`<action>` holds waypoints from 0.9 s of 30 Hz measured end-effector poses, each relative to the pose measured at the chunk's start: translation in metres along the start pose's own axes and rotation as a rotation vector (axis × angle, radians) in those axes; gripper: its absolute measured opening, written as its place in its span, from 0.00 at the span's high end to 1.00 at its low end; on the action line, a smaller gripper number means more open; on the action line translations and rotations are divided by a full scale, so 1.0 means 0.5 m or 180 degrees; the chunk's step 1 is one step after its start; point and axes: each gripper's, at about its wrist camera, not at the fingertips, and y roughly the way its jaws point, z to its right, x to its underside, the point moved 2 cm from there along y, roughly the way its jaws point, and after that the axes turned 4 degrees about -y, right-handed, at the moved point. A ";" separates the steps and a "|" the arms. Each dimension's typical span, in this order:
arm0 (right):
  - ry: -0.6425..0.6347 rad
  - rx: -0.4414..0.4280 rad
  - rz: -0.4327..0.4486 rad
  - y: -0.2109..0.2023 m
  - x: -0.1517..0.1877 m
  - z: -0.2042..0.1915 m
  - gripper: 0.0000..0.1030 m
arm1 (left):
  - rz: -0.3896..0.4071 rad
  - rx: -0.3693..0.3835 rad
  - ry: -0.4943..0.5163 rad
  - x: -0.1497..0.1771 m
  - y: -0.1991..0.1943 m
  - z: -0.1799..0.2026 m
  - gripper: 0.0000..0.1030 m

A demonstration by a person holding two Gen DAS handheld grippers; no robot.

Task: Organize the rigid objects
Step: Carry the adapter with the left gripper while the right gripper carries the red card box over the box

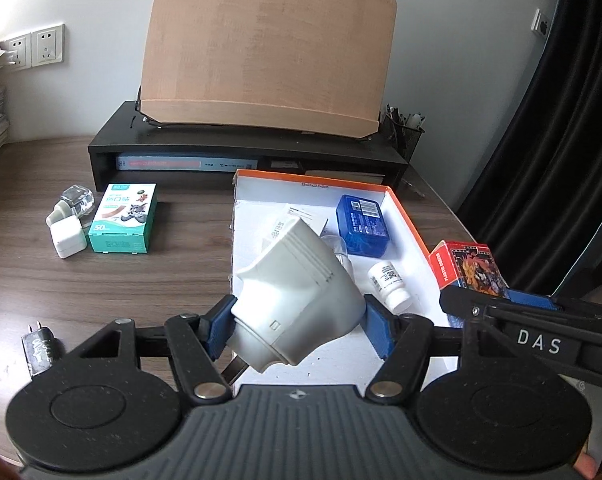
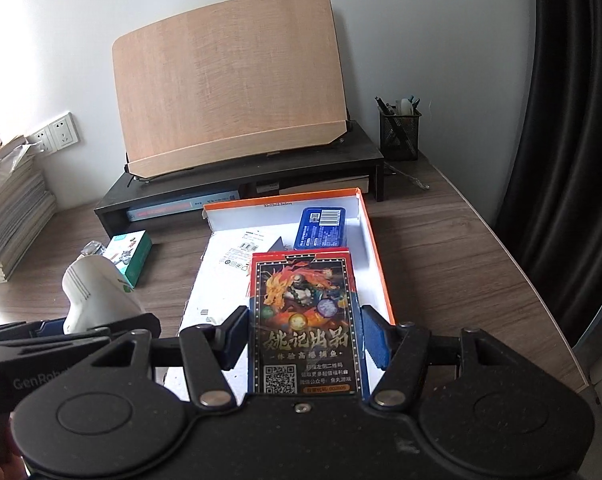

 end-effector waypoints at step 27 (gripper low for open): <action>0.0041 0.0031 -0.0031 0.016 0.003 0.026 0.30 | 0.0003 0.0012 0.0104 0.002 0.023 0.034 0.35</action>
